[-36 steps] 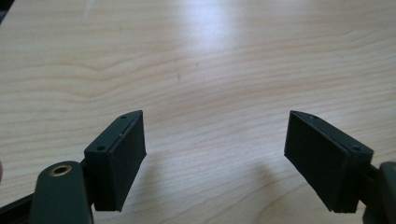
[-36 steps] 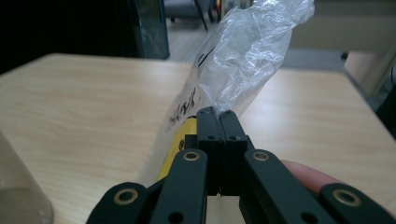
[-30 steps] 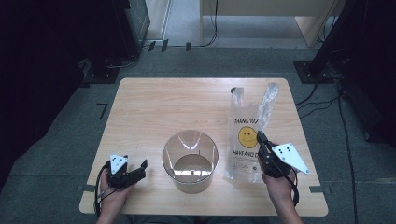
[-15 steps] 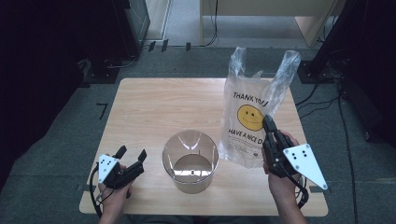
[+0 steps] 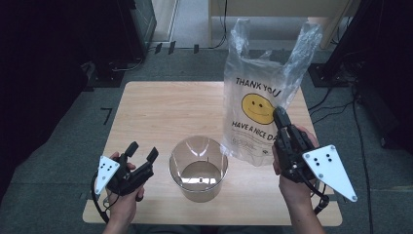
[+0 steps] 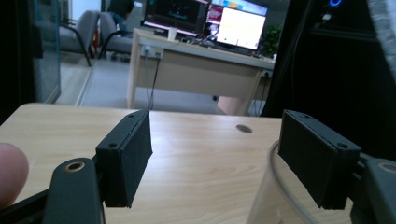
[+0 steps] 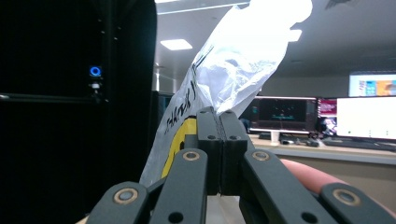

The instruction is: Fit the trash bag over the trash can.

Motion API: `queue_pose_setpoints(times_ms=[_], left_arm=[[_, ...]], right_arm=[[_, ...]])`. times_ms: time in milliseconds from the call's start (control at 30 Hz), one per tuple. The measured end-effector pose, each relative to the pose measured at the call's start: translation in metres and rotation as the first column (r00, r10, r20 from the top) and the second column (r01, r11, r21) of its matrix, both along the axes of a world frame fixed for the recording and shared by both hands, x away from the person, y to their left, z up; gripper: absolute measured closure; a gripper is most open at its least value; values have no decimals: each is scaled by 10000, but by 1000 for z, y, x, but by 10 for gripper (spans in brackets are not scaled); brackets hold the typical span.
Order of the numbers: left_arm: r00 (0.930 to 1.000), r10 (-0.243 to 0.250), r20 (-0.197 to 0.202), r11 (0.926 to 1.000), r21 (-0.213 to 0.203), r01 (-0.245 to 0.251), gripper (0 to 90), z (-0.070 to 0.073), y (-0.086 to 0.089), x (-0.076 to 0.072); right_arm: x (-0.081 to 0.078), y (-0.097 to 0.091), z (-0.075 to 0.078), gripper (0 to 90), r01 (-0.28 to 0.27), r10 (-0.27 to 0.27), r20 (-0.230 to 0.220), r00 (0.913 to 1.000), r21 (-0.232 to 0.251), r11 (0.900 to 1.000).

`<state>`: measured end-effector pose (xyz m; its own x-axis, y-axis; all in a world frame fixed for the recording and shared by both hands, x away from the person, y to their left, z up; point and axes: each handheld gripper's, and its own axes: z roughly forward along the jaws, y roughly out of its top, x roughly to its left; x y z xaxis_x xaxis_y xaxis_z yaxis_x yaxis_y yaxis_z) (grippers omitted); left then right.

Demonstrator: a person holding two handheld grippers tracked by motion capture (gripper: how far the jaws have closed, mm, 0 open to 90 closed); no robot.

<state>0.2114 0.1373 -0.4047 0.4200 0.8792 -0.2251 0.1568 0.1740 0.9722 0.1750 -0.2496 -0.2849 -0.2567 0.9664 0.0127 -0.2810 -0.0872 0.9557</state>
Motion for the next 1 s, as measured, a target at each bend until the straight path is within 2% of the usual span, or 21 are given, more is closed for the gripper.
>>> queue_pose_setpoints(times_ms=[200,300,367,500,600,767,800,833,867,1000], left_arm=[[9958,-888,214,9960,43,887,236,16,-17,0],[9921,-1218,310,9925,-67,1221,241,21,-25,3],[9893,-1419,327,9896,-212,1426,250,23,-28,5],[9825,-1850,224,9812,-511,1859,305,23,-34,14],[9732,-2300,-51,9690,-943,2285,354,25,-35,21],[9698,-2439,-15,9649,-1011,2425,387,28,-40,28],[9714,-2374,-37,9665,-1012,2358,377,28,-41,29],[9743,-2251,-75,9693,-1037,2232,377,28,-41,31],[9747,-2231,-125,9688,-1134,2203,371,28,-41,33],[9699,-2412,-324,9616,-1432,2343,386,25,-42,39]], right_arm=[[1,16,-1,900,-445,445,-28,9990,22,9990],[5,33,-8,900,-786,785,-133,9968,-80,9969],[6,38,-9,900,-884,883,-176,9959,-62,9961],[11,54,-18,900,-1332,1328,-245,9908,-169,9909],[15,65,-24,900,-1638,1633,-218,9863,-247,9862],[20,81,-33,900,-2033,2020,-444,9784,-257,9788],[21,86,-36,900,-2224,2208,-497,9740,-272,9746],[21,86,-36,900,-2224,2208,-497,9740,-272,9746],[22,88,-38,900,-2306,2289,-508,9721,-304,9726],[23,97,-43,900,-2659,2637,-556,9630,-364,9633]])
